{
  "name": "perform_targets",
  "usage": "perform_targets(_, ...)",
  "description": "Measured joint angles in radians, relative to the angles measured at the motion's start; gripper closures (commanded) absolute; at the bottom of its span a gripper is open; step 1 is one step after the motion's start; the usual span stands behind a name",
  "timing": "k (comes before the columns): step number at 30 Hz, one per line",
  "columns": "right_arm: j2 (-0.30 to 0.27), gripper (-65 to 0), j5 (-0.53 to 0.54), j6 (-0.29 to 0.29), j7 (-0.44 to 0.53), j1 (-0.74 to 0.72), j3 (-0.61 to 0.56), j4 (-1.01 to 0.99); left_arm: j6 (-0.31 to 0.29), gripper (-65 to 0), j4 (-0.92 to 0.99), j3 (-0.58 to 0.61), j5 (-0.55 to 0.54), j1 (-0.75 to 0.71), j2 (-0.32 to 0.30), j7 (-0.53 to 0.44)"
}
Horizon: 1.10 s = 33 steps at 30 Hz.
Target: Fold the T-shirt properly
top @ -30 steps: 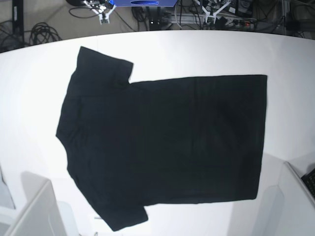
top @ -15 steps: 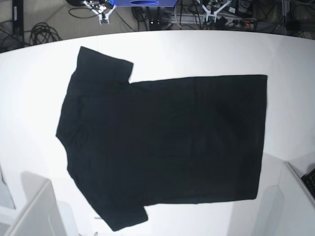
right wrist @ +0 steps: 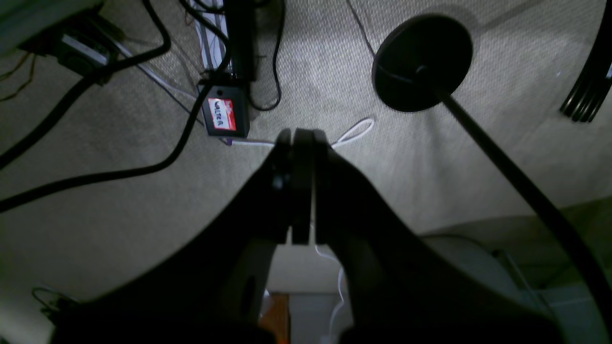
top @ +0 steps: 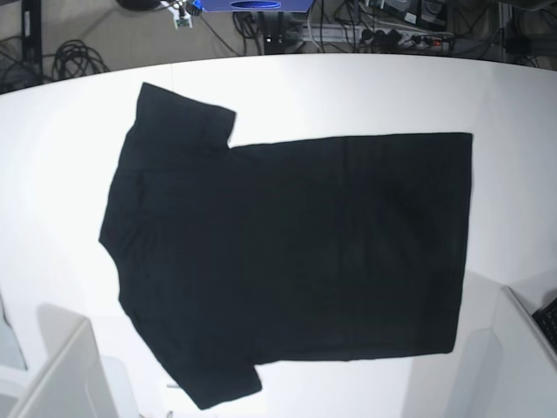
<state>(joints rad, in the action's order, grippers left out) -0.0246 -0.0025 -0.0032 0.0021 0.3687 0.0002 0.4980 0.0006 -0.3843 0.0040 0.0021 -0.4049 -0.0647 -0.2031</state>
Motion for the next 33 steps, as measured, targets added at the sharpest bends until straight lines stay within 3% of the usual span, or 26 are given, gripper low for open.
perform_targets(7,-0.003,0.0,0.002,0.001,-0.002,0.163,0.001,0.202,0.003,0.0,-0.222,0.0,-0.006,-0.135,-0.057,-0.014)
perform_targets(18,0.003,0.0,0.002,0.005,-0.016,0.412,0.018,0.584,0.0,0.0,-0.54,-0.014,-0.008,-0.36,-0.097,0.001)
perform_targets(23,0.003,0.0,0.002,0.002,-0.116,0.468,0.121,0.708,0.003,0.0,-0.718,-0.016,-0.01,-0.483,-0.11,0.004)
perform_targets(33,0.008,0.0,0.002,0.003,-0.142,0.576,0.21,0.972,0.003,0.0,-1.107,-0.191,-0.042,-0.648,-0.112,0.005)
